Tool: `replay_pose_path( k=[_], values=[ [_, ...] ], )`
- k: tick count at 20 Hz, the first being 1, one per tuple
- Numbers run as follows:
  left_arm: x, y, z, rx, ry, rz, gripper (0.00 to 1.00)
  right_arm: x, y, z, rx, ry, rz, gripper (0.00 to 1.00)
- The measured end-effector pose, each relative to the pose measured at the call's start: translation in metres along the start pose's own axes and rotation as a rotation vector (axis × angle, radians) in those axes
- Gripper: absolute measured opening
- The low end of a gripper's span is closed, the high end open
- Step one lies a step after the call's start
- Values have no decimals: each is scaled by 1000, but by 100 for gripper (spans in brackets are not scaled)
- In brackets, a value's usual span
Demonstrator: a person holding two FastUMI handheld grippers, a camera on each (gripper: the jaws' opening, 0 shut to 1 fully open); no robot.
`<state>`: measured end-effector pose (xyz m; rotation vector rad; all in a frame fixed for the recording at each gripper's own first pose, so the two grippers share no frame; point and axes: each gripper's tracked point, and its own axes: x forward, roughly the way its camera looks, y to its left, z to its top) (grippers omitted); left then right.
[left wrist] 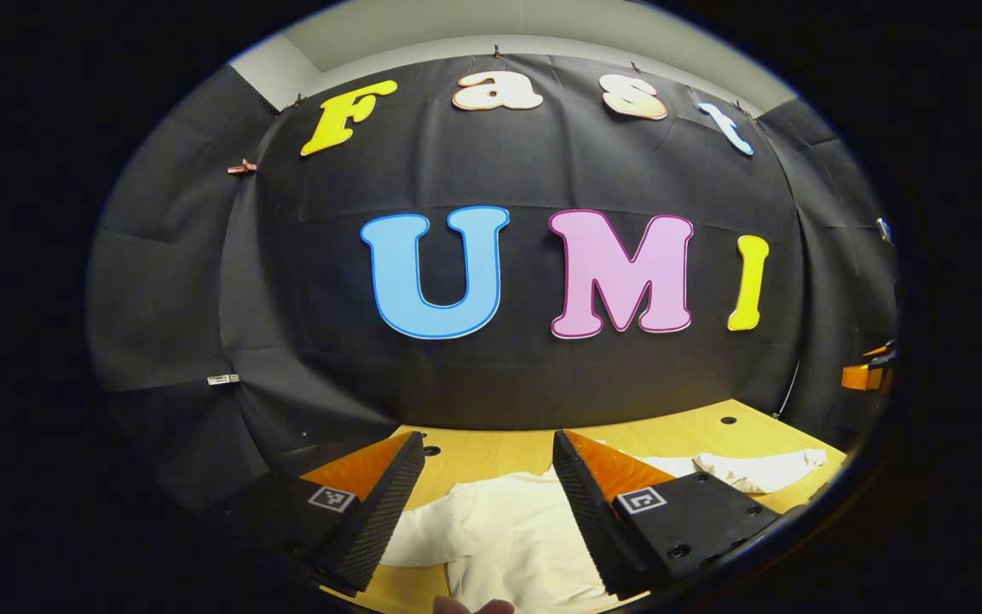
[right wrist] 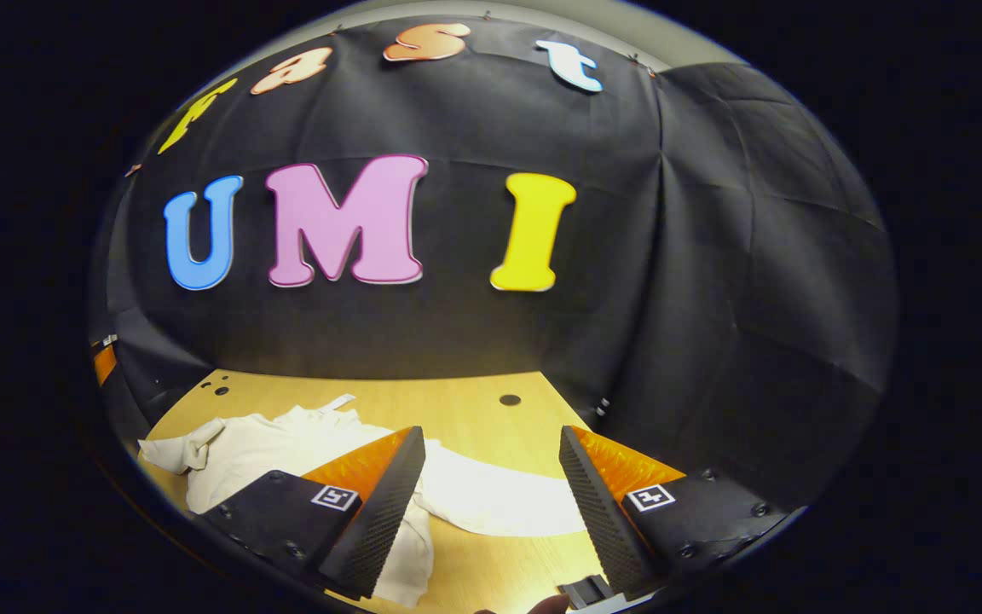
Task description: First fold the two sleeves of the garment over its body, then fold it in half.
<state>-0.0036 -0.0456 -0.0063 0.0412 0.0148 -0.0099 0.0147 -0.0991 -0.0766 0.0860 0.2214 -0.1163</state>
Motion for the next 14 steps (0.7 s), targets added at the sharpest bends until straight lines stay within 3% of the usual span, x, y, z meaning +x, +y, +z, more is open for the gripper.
replay_pose_path(
  k=[14],
  values=[
    [-14, -60, -13, 10, 75, 71, 95, 98, -132, -177, -8, 396, -59, 98]
  ],
)
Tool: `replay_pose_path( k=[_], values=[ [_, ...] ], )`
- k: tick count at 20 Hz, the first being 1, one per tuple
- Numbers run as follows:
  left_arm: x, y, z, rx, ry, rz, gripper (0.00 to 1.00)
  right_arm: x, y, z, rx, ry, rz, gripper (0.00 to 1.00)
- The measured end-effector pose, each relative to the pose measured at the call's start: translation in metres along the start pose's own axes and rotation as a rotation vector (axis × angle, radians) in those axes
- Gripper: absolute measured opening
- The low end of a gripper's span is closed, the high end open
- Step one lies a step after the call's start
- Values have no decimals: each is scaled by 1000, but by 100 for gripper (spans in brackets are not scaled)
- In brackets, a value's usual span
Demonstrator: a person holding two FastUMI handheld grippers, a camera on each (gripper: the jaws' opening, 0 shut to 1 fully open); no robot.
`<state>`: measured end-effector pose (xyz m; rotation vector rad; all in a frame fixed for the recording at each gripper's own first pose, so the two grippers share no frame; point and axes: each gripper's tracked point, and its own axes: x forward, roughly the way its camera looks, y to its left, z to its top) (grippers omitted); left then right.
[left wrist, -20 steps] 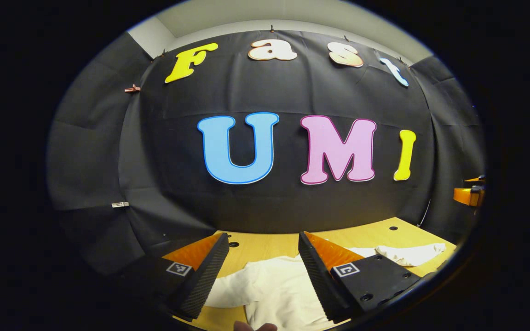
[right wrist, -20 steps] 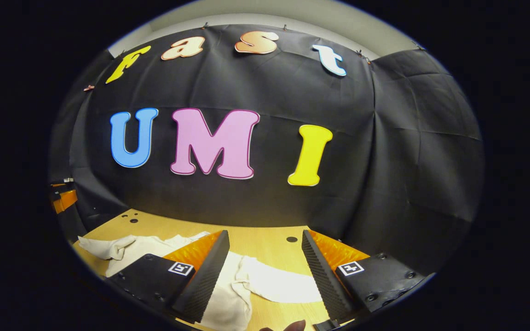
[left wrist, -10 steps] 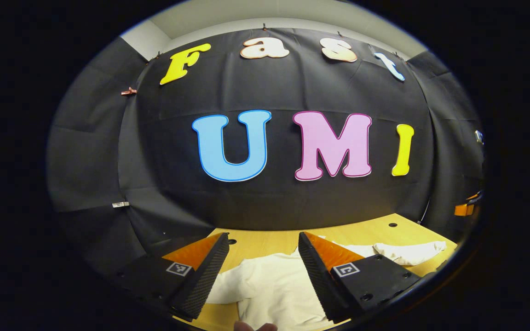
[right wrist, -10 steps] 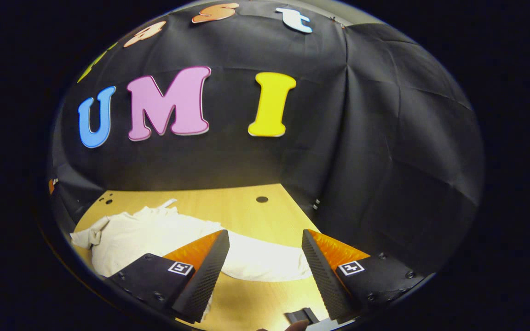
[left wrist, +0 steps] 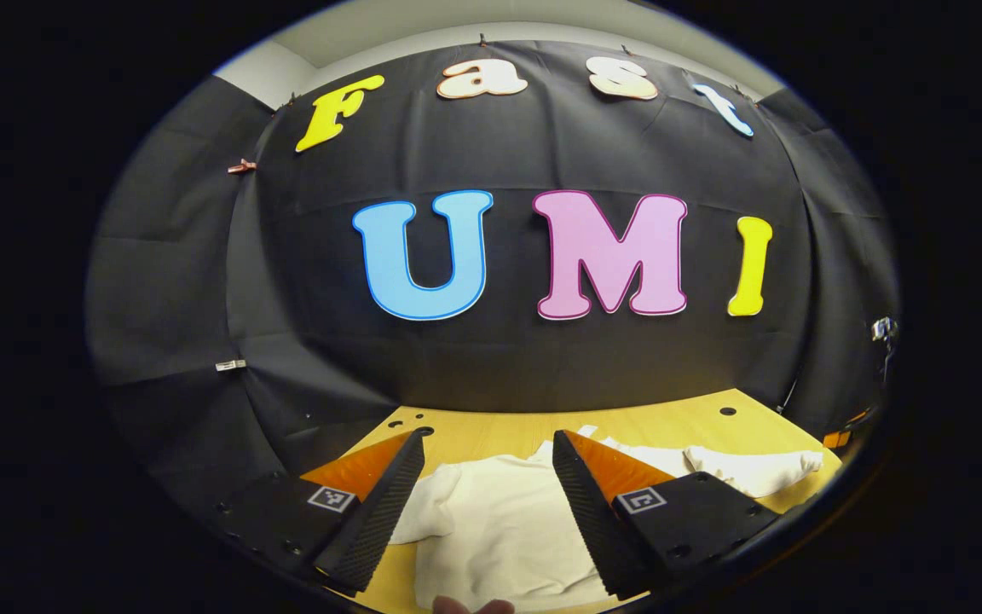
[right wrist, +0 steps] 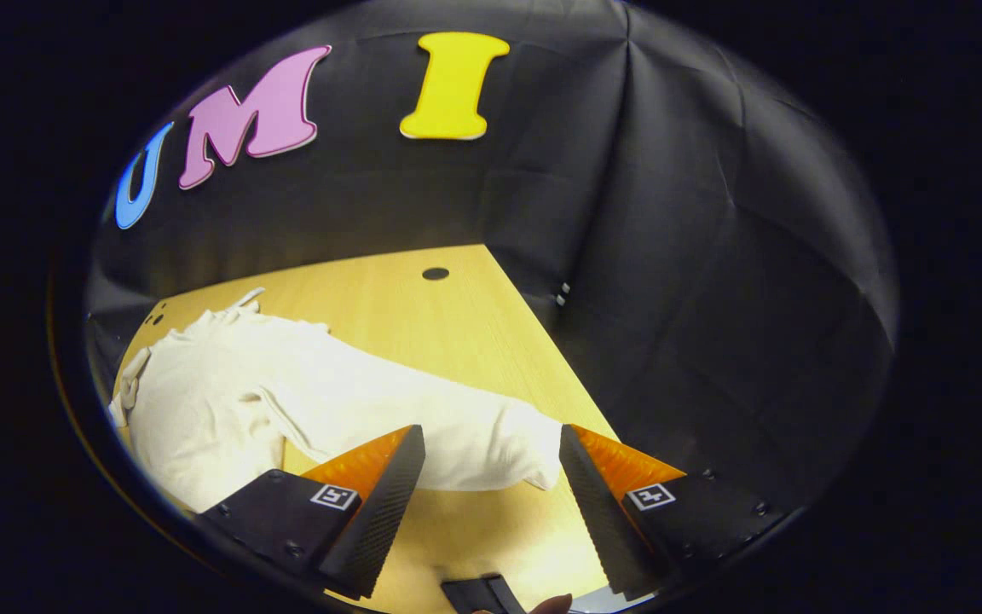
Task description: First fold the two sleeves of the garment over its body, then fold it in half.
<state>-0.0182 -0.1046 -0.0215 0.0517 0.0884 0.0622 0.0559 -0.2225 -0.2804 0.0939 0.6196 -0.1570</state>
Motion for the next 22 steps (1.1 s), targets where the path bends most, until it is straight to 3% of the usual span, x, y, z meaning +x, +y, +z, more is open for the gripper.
replay_pose_path(
  k=[12, 15, 17, 20, 22],
  values=[
    [-36, -30, -14, 63, 59, 90, 93, 78, -23, -66, 74, 214, 44, 98],
    [-44, -25, -16, 70, 78, 112, 93, 80, -27, -62, 84, 197, 30, 96],
    [-47, -17, -19, 65, 85, 128, 93, 80, -23, -62, 74, 206, 53, 79],
    [-48, -3, -27, 50, 97, 145, 94, 77, -18, -61, 103, 210, 68, 20],
    [-44, 10, -29, 40, 96, 146, 93, 70, -15, -53, 100, 172, 60, 22]
  ],
)
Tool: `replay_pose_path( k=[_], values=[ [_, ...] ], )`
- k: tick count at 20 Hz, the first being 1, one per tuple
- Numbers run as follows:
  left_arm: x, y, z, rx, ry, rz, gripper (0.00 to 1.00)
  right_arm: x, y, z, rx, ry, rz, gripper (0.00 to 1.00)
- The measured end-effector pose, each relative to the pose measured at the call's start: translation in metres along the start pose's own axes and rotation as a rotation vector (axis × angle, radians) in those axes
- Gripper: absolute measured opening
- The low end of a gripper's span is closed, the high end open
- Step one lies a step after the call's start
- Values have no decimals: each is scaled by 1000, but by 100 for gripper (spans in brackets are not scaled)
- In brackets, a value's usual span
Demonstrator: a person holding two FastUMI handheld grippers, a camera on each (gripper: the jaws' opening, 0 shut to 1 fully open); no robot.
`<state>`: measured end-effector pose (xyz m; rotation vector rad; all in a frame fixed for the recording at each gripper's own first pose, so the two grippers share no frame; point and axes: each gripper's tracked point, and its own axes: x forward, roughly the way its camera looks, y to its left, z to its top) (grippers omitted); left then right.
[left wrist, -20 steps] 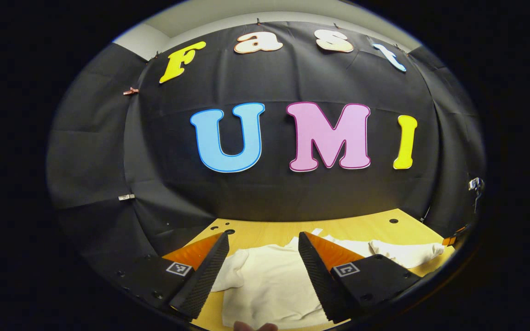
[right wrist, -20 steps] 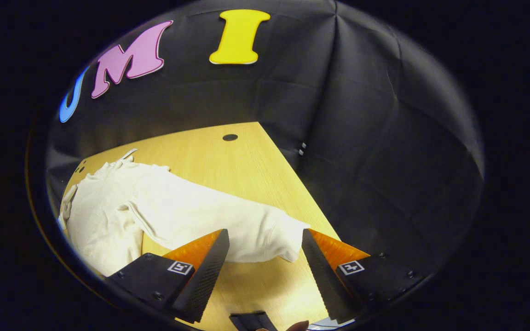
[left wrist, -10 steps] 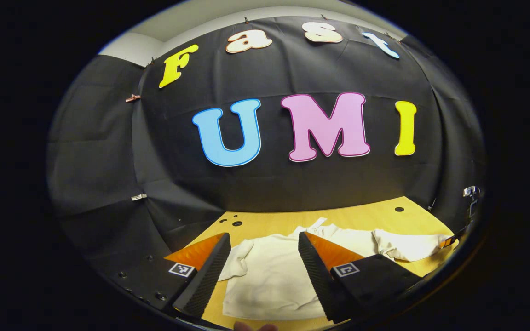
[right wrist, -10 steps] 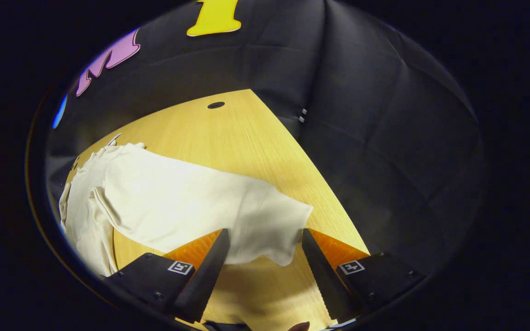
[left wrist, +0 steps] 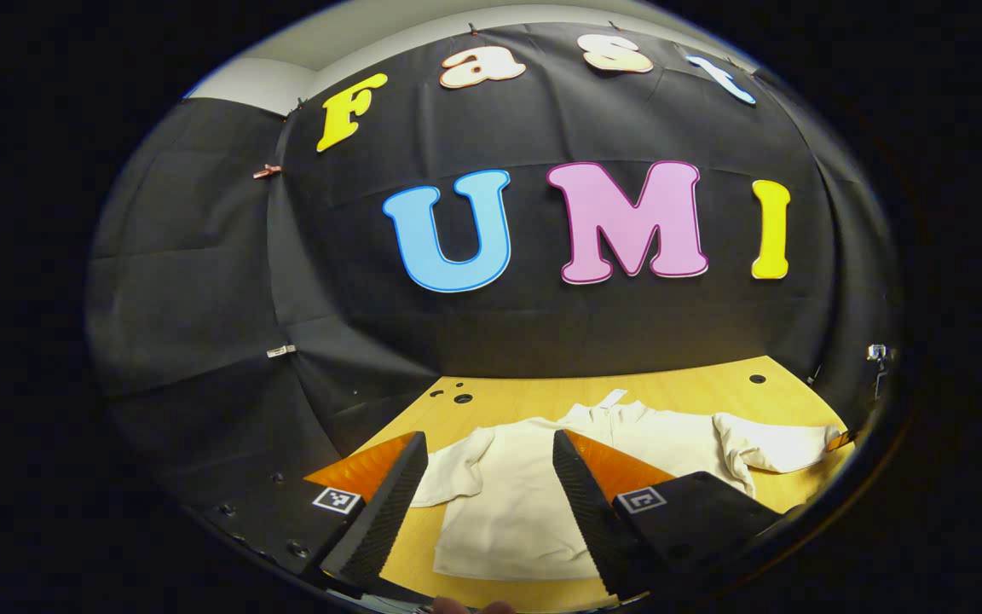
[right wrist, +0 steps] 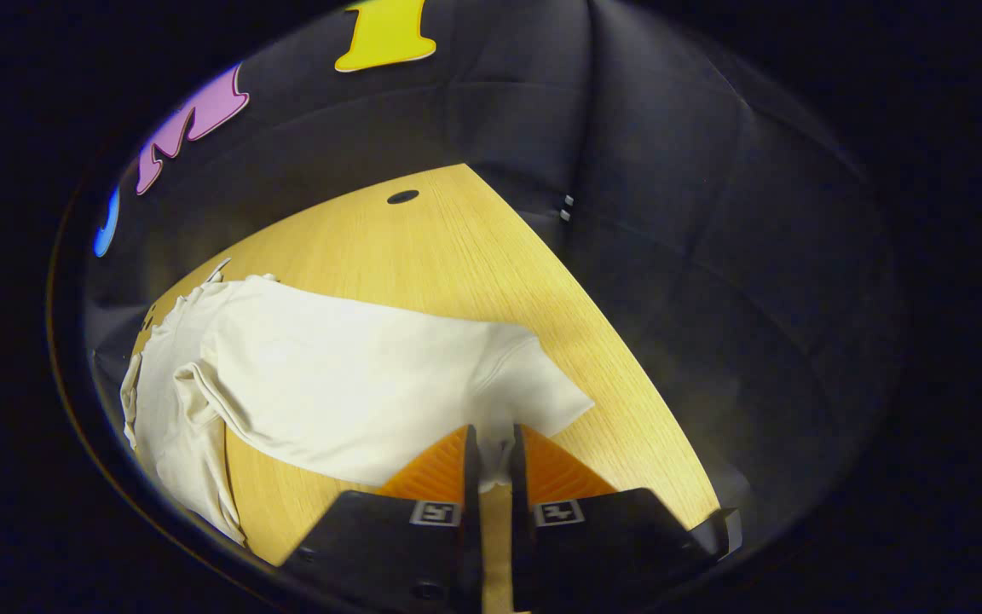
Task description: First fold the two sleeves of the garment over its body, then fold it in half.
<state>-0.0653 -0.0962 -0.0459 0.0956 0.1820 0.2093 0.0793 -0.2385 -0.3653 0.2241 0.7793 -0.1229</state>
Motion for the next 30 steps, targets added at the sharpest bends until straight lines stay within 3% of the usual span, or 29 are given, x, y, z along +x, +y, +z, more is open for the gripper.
replay_pose_path(
  k=[1, 8, 12, 21, 30],
  values=[
    [4, 5, 2, -4, -3, -4, 93, -10, 2, 6, -6, -31, -3, 14],
    [47, 40, 3, 32, -36, -99, 93, -81, 34, 29, 37, -178, -47, 14],
    [72, 63, -6, 3, -19, -148, 94, -124, 77, 36, 30, -255, -54, 14],
    [118, 127, -25, -17, -14, -180, 94, -185, 228, 73, -29, -395, 53, 14],
    [144, 208, -57, -65, 22, -106, 93, -198, 400, 92, -100, -443, 249, 14]
  ],
)
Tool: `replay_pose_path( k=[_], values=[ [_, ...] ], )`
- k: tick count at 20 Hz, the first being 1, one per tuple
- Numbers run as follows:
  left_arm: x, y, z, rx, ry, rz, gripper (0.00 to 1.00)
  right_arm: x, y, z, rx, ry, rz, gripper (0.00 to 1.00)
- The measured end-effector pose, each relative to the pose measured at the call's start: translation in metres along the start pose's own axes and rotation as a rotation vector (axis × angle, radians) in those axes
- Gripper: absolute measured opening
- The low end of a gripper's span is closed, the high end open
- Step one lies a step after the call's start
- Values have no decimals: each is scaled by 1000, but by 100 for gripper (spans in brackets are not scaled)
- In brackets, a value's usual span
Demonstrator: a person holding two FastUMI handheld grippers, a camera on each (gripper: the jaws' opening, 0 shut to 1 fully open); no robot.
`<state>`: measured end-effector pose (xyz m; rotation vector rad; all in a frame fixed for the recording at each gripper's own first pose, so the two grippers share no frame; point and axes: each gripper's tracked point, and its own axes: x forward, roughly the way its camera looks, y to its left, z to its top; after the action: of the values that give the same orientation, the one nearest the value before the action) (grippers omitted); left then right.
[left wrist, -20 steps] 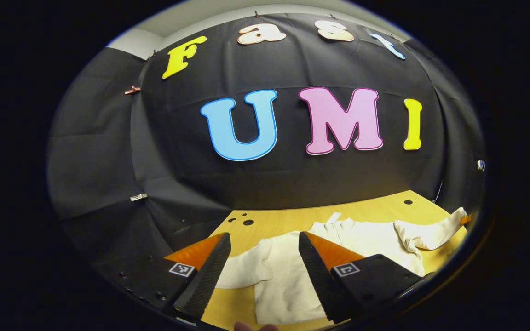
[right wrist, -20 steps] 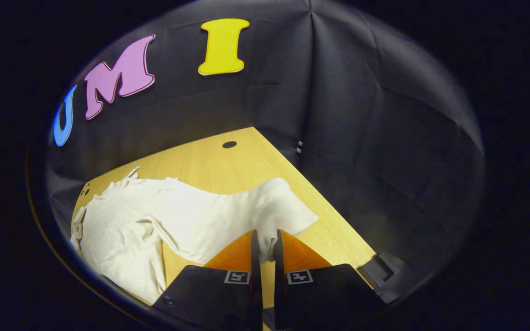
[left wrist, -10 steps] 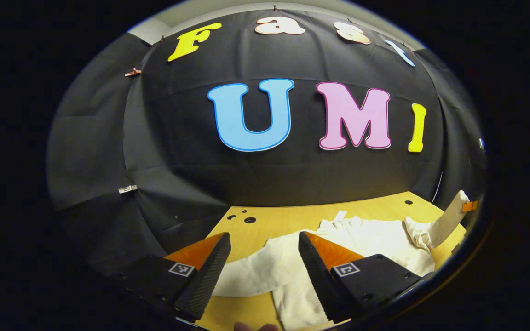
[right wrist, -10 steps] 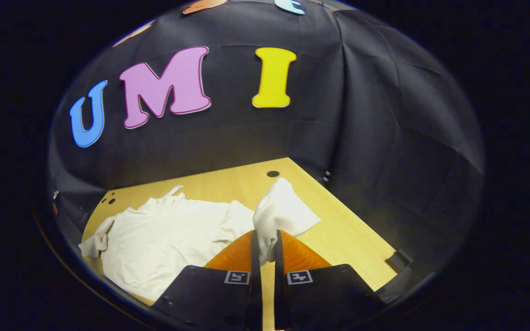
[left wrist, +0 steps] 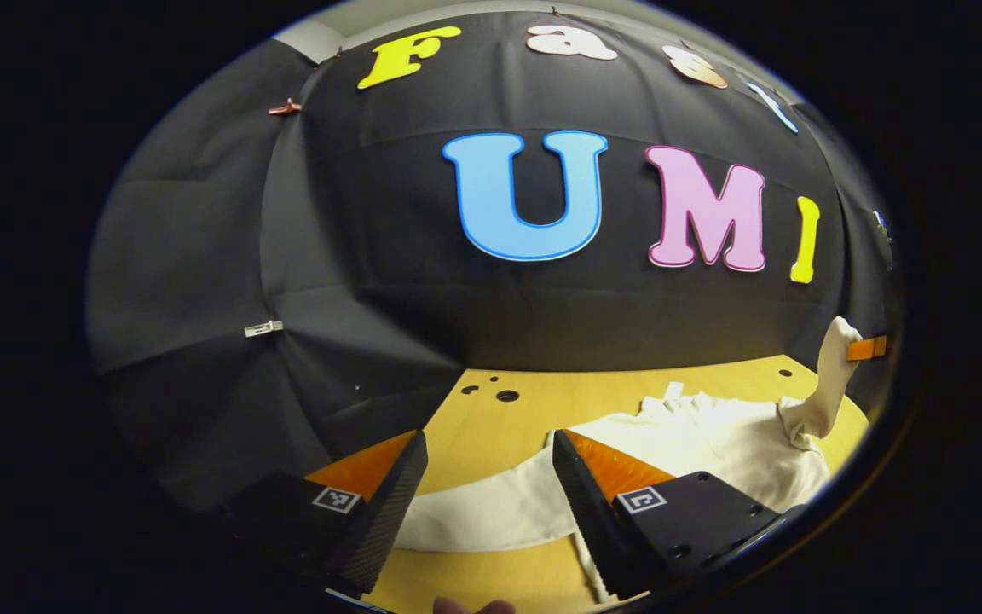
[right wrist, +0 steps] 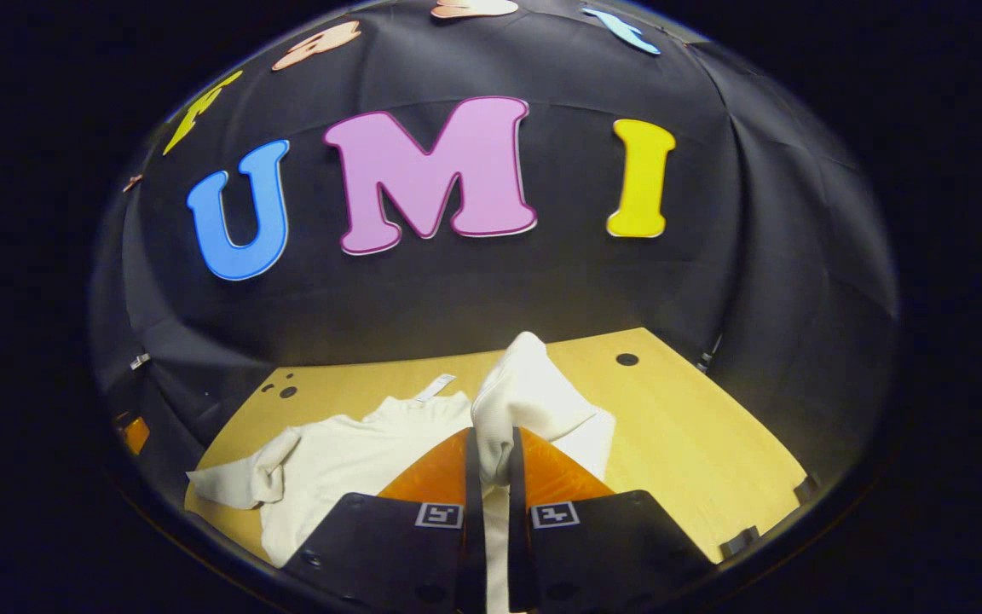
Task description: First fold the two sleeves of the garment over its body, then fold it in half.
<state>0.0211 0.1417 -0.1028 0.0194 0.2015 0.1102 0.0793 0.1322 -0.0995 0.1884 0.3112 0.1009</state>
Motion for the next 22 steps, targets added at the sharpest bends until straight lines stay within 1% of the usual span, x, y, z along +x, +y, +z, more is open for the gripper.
replay_pose_path(
  k=[2, 5, 10, 14, 16, 17, 19, 22],
  values=[
    [2, 17, -8, -10, 10, 16, 93, 13, 29, -7, -16, 10, 34, 14],
    [4, 39, -19, -36, 19, 22, 93, 28, 69, -26, -74, 53, 90, 14],
    [15, 70, -50, -47, 65, 66, 94, 53, 133, -78, -173, 156, 178, 14],
    [20, 88, -73, -46, 100, 89, 93, 69, 166, -127, -252, 262, 228, 14],
    [20, 96, -83, -47, 116, 100, 94, 72, 179, -150, -273, 319, 251, 16],
    [20, 99, -89, -47, 125, 106, 94, 74, 185, -158, -278, 338, 260, 16],
    [20, 104, -100, -48, 149, 118, 93, 75, 197, -178, -284, 388, 285, 19],
    [18, 108, -112, -57, 179, 126, 94, 67, 209, -191, -261, 438, 329, 23]
  ],
)
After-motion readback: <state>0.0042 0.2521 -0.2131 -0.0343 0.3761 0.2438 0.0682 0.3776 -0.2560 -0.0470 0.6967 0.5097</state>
